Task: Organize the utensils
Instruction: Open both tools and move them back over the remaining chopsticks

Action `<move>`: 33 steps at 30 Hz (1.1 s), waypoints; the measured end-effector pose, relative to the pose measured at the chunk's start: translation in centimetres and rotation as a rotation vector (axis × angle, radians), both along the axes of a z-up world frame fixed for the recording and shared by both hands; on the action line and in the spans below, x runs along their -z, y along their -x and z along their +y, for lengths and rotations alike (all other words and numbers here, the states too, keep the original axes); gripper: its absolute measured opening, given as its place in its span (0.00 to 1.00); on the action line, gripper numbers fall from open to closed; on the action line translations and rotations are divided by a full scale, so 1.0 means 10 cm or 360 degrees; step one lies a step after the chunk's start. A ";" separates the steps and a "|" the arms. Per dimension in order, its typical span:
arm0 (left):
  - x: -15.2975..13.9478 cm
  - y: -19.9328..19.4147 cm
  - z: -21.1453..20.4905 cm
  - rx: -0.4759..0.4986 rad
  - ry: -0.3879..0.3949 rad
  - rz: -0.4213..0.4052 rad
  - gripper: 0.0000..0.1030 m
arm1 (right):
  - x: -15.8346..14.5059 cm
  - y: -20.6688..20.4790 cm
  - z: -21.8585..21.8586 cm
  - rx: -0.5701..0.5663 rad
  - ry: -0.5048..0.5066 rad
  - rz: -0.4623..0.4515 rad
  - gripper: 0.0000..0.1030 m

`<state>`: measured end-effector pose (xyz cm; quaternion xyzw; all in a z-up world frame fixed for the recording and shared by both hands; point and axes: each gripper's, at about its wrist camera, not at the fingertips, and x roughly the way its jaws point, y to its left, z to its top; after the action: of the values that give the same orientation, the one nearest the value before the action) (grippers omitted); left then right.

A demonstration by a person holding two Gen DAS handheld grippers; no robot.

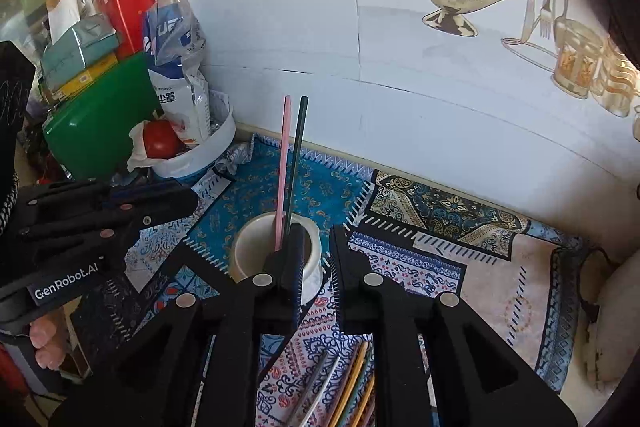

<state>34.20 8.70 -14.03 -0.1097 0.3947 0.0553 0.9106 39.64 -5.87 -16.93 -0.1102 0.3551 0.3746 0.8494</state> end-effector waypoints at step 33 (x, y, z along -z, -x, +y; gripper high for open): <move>1.50 0.34 -0.98 0.0338 0.0035 0.0528 0.35 | 1.17 0.53 -1.19 0.0360 0.0270 0.0368 0.30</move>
<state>30.81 -1.11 -29.02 -0.0666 0.5492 -0.0282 0.8325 34.37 -17.80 -28.58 -0.0969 0.4908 0.2556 0.8273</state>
